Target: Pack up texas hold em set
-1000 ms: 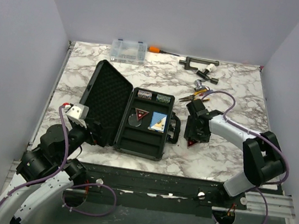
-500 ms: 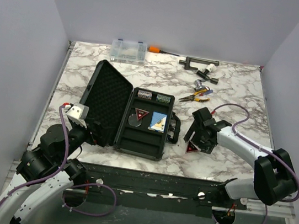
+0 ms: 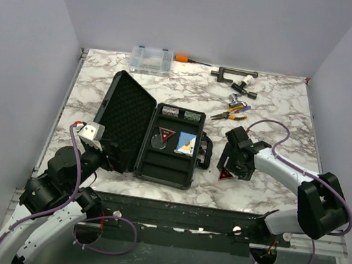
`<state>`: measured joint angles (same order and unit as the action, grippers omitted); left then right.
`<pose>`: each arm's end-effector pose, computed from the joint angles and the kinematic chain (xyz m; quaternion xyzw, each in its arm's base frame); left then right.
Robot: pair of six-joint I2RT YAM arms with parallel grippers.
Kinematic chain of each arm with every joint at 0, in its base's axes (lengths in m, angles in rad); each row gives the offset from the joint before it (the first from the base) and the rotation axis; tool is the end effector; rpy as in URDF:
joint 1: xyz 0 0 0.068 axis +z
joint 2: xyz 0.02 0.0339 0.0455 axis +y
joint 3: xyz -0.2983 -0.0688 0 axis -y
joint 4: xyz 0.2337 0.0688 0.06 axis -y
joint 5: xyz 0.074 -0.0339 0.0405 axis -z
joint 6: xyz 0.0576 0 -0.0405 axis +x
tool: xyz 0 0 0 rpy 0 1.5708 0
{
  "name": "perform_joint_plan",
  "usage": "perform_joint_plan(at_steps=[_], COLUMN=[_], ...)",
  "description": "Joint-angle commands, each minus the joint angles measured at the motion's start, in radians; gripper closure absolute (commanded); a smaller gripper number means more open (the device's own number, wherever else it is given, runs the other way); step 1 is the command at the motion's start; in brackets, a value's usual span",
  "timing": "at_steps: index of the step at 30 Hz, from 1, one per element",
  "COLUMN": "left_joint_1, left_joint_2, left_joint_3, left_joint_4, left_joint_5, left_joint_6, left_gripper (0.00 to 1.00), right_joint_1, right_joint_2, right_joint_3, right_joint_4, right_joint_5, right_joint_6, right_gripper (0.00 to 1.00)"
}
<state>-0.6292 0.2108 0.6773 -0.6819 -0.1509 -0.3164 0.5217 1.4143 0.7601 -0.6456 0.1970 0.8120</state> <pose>0.0358 -0.0153 0.3066 0.0743 0.7747 -0.2324 0.5834 0.2054 0.1050 0.1878 0.1558 0.9737 0.0066 0.1659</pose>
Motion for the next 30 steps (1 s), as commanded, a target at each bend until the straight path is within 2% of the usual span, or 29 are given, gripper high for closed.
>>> perform_joint_plan(at_steps=[1,12,21,27,30], left_joint_1=[0.004,0.004,0.003,0.004,0.003], left_joint_2=[0.021,0.029,0.024,0.021,0.022], left_joint_3=[-0.004,-0.004,-0.004,-0.004,-0.004], left_joint_4=[0.005,0.005,0.005,0.005,0.005], left_joint_5=[-0.007,-0.009,-0.016,-0.019,-0.020], left_joint_6=[0.012,0.012,0.013,0.013,0.013], left_gripper=[0.01,0.02,0.01,0.02,0.02], right_joint_1=[-0.004,-0.002,0.023,0.034,0.037], right_joint_2=[0.022,0.060,0.082,0.095,0.096], right_joint_3=[0.017,0.034,0.033,0.036,0.036], right_joint_4=[-0.012,0.018,0.009,0.006,0.006], right_joint_5=[-0.010,-0.050,-0.018,-0.008,-0.007], right_joint_6=[-0.101,-0.158,-0.150,-0.148,-0.147], right_gripper=[0.19,0.33,0.32,0.26,0.29])
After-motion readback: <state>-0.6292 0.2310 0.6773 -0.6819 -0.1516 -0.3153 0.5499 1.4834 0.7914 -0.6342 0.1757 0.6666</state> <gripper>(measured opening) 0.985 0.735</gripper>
